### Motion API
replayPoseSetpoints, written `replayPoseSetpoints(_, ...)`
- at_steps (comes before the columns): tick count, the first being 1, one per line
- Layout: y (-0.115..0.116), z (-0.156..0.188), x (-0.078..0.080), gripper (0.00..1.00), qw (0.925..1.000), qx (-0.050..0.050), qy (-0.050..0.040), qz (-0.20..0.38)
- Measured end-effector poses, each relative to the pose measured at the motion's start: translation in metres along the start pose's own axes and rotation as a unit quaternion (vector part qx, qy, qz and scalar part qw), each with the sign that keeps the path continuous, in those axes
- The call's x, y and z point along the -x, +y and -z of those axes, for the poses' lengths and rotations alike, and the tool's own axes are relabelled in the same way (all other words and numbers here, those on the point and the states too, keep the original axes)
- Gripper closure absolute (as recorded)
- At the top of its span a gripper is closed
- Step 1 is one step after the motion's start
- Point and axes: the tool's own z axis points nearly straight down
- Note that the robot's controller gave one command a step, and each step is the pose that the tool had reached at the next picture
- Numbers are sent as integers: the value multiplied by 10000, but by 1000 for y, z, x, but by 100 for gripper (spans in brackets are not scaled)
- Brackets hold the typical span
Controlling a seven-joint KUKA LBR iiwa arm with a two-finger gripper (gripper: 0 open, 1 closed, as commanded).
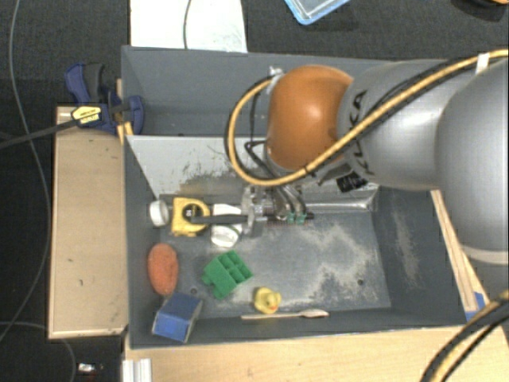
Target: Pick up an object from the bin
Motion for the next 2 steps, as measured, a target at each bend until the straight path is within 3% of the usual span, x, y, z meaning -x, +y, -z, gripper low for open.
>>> replayPoseSetpoints(1, -1, 5, 1, 0, 10000, 5, -34, -17)
replayPoseSetpoints(2, -9, 76, 6, 0, 10000, 0, -18, 40)
